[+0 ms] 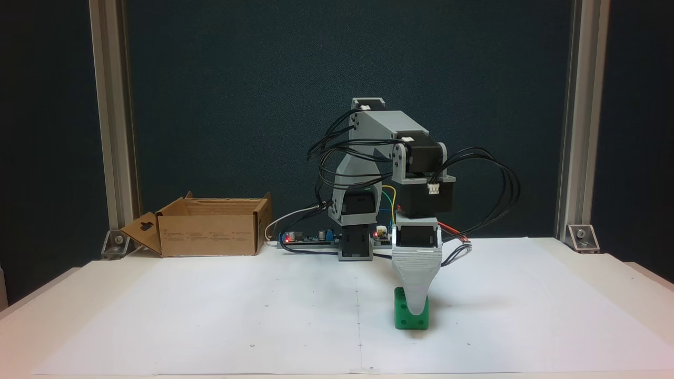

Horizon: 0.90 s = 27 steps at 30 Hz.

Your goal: Grasp a green dice and put it in the bin.

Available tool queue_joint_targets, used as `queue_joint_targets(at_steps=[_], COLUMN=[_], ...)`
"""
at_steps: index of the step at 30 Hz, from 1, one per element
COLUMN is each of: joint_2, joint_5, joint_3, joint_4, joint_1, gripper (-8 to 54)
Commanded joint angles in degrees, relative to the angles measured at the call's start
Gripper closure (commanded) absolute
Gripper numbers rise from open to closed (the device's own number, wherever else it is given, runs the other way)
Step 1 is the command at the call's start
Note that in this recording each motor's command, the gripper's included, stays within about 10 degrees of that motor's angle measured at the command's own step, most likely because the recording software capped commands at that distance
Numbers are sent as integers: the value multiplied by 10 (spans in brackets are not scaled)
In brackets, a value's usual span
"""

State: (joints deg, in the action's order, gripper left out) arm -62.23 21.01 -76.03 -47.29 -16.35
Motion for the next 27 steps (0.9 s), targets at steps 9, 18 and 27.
queue_joint_targets(at_steps=[9, 18, 27], joint_2=[12, 24, 31], joint_5=[33, 33, 33], joint_3=[33, 32, 27], joint_4=[6, 5, 5], joint_1=[6, 7, 26], gripper=[33, 33, 33])
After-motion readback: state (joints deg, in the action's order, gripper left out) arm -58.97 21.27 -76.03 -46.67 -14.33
